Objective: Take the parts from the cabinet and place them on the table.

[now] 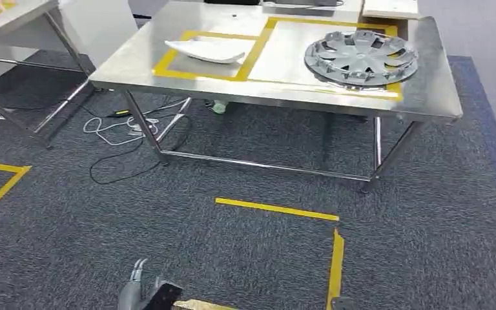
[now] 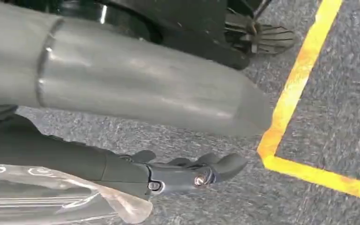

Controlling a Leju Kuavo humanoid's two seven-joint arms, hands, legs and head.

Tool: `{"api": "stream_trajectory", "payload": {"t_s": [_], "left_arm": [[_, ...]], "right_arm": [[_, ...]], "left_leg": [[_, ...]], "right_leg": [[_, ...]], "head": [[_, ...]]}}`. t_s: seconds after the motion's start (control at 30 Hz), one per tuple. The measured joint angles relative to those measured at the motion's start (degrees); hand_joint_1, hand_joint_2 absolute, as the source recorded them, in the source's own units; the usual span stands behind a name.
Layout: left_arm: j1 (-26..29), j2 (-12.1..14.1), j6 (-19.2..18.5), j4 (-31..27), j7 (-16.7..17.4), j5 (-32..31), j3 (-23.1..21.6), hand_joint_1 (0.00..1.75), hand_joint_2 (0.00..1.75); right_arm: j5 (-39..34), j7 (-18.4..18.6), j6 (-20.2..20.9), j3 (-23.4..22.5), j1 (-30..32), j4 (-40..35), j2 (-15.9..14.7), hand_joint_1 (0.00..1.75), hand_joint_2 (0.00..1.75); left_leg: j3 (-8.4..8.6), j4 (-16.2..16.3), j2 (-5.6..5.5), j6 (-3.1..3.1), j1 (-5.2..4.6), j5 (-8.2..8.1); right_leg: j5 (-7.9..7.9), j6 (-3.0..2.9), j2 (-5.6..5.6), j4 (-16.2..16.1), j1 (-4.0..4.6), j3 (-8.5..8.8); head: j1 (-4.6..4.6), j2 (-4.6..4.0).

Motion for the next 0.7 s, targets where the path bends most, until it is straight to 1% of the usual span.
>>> {"api": "stream_trajectory", "payload": {"t_s": [0.03,0.07,0.1,0.13,0.17,0.2,0.23,0.27,0.3,0.33,0.37,0.4,0.43,0.47,0.5,0.53,0.57,0.6,0.63,0.67,0.7], "left_arm": [[-0.85,0.07,-1.11,2.07,0.00,2.45,2.19,0.00,0.00],[-1.84,0.18,-1.97,4.30,0.00,4.31,4.26,0.00,0.00],[-2.79,0.33,-3.09,6.33,0.13,5.90,6.34,0.00,0.00],[-3.44,0.81,-4.25,8.61,1.56,7.90,9.00,0.00,0.00],[-3.89,1.26,-4.53,10.47,3.64,9.22,11.21,0.00,0.00],[-4.20,1.64,-4.11,11.80,5.92,9.68,12.85,0.00,0.00],[-4.31,1.99,-2.91,13.41,10.55,9.70,14.88,0.00,0.00],[-4.25,2.32,-1.54,14.65,15.38,9.68,16.44,0.00,0.00],[-4.26,2.49,-0.88,15.44,19.08,9.33,17.26,0.00,0.00],[-4.51,2.65,-0.45,16.25,24.93,8.78,17.95,0.00,0.00],[-4.93,2.71,-0.83,17.14,30.64,9.55,18.61,0.00,0.00],[-5.12,2.60,-1.75,17.82,34.48,11.63,19.39,0.00,0.00],[-5.00,2.34,-2.44,18.06,36.14,13.57,20.39,0.00,0.00],[-4.72,1.90,-2.89,18.17,36.37,15.41,21.94,0.00,0.00],[-4.59,1.32,-3.31,18.33,35.59,17.01,23.65,0.00,0.00],[-4.66,0.54,-3.68,18.44,33.83,19.28,25.62,0.00,0.00],[-4.94,-0.33,-3.75,18.50,31.53,22.17,27.87,0.00,0.00],[-5.32,-1.18,-3.49,18.52,29.82,24.66,30.27,0.00,0.00],[-5.64,-1.71,-3.18,18.54,29.11,26.12,32.26,0.00,0.00],[-5.75,-2.34,-2.91,18.72,29.07,26.66,34.14,0.00,0.00],[-5.78,-2.40,-2.72,18.81,28.98,26.92,35.62,0.00,0.00]], "right_arm": [[-0.02,-0.19,0.02,0.00,-0.12,0.05,0.16,0.00,0.00],[-0.04,-0.35,0.02,0.00,-0.24,0.07,0.22,0.00,0.00],[0.00,-0.39,0.02,0.00,-0.27,0.07,0.22,0.00,0.00],[0.30,-0.39,0.04,0.00,-0.24,0.07,0.22,0.00,0.00],[0.56,-0.29,0.02,0.00,-0.21,0.07,0.22,0.00,0.00],[0.94,-0.22,-0.02,0.02,-0.22,0.07,0.22,0.00,0.00],[1.73,-0.07,-0.33,0.13,-0.24,0.07,0.22,0.00,0.00],[2.49,0.09,-0.63,0.30,-0.27,0.07,0.24,0.00,0.00],[3.35,0.17,-0.92,0.57,-0.25,0.07,0.25,0.00,0.00],[4.65,0.37,-1.33,1.13,-0.20,0.07,0.25,0.00,0.00],[3.73,-0.08,-0.93,1.90,-0.18,0.07,0.25,0.00,0.00],[0.38,-1.30,0.52,2.04,-0.27,0.07,0.25,0.00,0.00],[-3.08,-2.39,1.84,1.46,-0.47,0.07,0.25,0.00,0.00],[-6.44,-3.46,2.87,0.21,-0.78,0.07,0.22,0.00,0.00],[-8.88,-4.02,3.00,-1.45,-1.09,0.07,0.22,0.00,0.00],[-10.43,-4.02,2.38,-3.24,-1.36,0.05,0.16,0.00,0.00],[-9.17,-3.03,1.07,-4.51,-1.41,0.05,-0.15,0.00,0.00],[-6.08,-1.30,-0.30,-4.42,-1.18,0.05,-0.30,0.00,0.00],[-2.48,0.77,-1.27,-3.65,-0.90,0.05,-0.45,0.00,0.00],[1.28,2.50,-2.12,-2.46,-0.33,0.05,-0.76,0.00,0.00],[3.11,3.11,-2.73,-1.37,0.13,0.05,-0.83,0.00,0.00]], "left_leg": [[-0.38,0.61,0.22,-0.33,0.20,-1.27],[-0.88,2.69,0.48,-0.74,0.23,-3.95],[-1.93,6.83,0.53,-1.12,0.39,-7.38],[-2.98,11.08,0.55,-1.39,0.51,-9.87],[-3.75,14.89,0.56,-1.58,0.62,-11.23],[-3.69,16.49,0.58,-1.63,0.68,-11.07],[-2.51,16.00,0.61,-1.58,0.70,-9.99],[-0.44,12.91,0.76,-1.36,0.67,-8.19],[2.33,8.34,1.28,-1.03,0.59,-6.30],[5.20,3.42,2.71,-0.53,0.39,-4.48],[6.75,0.93,4.83,-0.08,-0.13,-5.51],[6.82,-0.12,5.03,0.46,-0.56,-5.16],[6.51,-0.15,4.67,0.58,-0.61,-5.16],[6.33,-0.24,4.28,0.70,-0.77,-5.18],[6.26,-0.75,3.79,0.95,-0.78,-5.20],[6.72,-2.08,3.22,1.53,-0.12,-4.80],[6.54,-2.32,2.69,1.98,-0.28,-4.44],[6.12,-2.30,2.13,2.29,-0.31,-4.23],[5.77,-2.15,1.60,2.51,-0.37,-4.06],[5.48,-2.05,0.96,2.69,-0.44,-3.90],[5.20,-1.92,0.32,2.70,-0.50,-3.70]], "right_leg": [[0.31,-0.48,-0.56,0.01,-0.08,-0.22],[0.60,-0.90,-0.88,0.02,-0.07,-0.44],[0.85,-1.21,-1.51,0.03,0.02,-0.70],[1.07,-1.39,-2.06,0.05,0.14,-0.92],[1.25,-1.52,-2.66,0.10,0.25,-1.20],[1.41,-1.52,-3.12,0.17,0.33,-1.37],[1.53,-1.50,-3.69,0.23,0.43,-1.71],[1.63,-1.46,-4.19,0.38,0.52,-1.36],[1.68,-1.42,-4.74,0.50,0.62,-1.42],[1.68,-1.39,-5.29,0.55,0.67,-1.35],[1.73,-1.23,-5.96,0.55,0.89,-1.58],[1.94,-0.89,-6.49,0.67,0.98,-1.74],[2.15,-0.58,-6.97,0.66,0.97,-1.78],[2.25,-0.42,-7.39,0.65,0.92,-1.84],[2.32,-0.19,-7.91,0.65,0.91,-1.83],[1.23,0.30,-7.35,1.17,0.93,-2.73],[-0.18,0.52,-4.12,2.83,0.85,-3.39],[-2.24,0.48,-2.18,6.45,0.80,-4.99],[-4.19,0.51,-1.23,10.91,0.77,-6.95],[-5.81,0.56,-0.77,15.17,0.80,-8.90],[-6.31,0.59,-0.58,17.88,0.82,-10.22]], "head": [[-0.27,0.00],[-0.50,0.00],[-0.57,0.00],[-0.57,0.00],[-0.54,0.00],[-0.57,0.00],[-0.57,0.00],[-0.57,0.00],[-0.59,0.00],[-0.59,0.00],[-0.52,0.00],[-0.53,0.00],[-0.50,0.00],[-0.57,0.00],[-0.55,0.00],[-0.57,0.00],[-0.35,0.00],[-0.26,0.00],[-0.17,0.00],[-0.17,0.00],[-0.15,0.00]]}}
